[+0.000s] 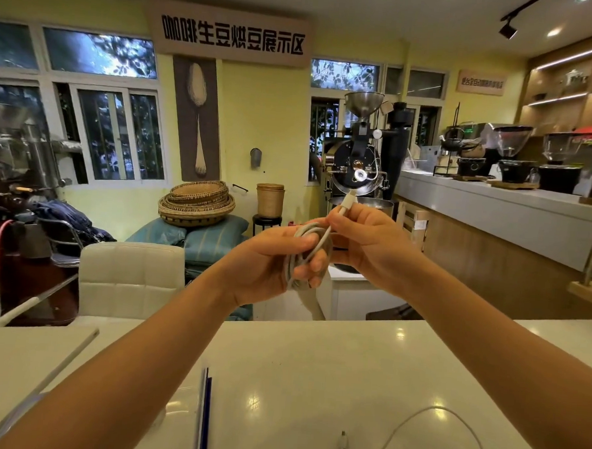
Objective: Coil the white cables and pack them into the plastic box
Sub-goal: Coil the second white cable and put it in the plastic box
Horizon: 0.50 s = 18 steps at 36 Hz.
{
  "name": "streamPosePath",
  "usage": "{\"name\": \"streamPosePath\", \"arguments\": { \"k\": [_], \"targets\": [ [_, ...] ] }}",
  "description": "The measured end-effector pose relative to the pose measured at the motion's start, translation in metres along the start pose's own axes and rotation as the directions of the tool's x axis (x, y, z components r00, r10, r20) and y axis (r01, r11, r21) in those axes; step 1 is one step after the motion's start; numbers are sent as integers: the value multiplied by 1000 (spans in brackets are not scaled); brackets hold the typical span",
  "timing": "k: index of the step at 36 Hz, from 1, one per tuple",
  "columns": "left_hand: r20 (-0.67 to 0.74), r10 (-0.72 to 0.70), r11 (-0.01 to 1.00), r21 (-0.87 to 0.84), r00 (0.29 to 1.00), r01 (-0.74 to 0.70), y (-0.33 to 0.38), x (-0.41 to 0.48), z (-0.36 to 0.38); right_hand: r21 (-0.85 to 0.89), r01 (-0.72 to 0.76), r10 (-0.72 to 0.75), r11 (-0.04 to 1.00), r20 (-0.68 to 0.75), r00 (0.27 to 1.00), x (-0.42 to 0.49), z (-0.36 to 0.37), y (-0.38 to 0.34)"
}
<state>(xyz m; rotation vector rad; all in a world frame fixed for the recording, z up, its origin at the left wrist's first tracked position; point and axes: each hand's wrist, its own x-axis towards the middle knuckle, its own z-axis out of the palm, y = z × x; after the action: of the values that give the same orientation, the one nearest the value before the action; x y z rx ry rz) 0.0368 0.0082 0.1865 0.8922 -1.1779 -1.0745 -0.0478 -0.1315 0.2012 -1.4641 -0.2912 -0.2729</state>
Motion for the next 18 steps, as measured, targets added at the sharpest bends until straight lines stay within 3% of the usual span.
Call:
{"name": "streamPosePath", "arguments": {
  "k": [10,15,18],
  "targets": [
    [-371,58,965,259,927,43,1,3,11,-229,20,-71,973,-217,974,6,0,6],
    [-493,116,935,347,862,72,-3,8,16,-457,41,-172,888,-250,953,8,2,8],
    [-568,158,864,476,808,165,-6,9,15,-538,14,-190,843,-272,943,6,0,10]
  ]
}}
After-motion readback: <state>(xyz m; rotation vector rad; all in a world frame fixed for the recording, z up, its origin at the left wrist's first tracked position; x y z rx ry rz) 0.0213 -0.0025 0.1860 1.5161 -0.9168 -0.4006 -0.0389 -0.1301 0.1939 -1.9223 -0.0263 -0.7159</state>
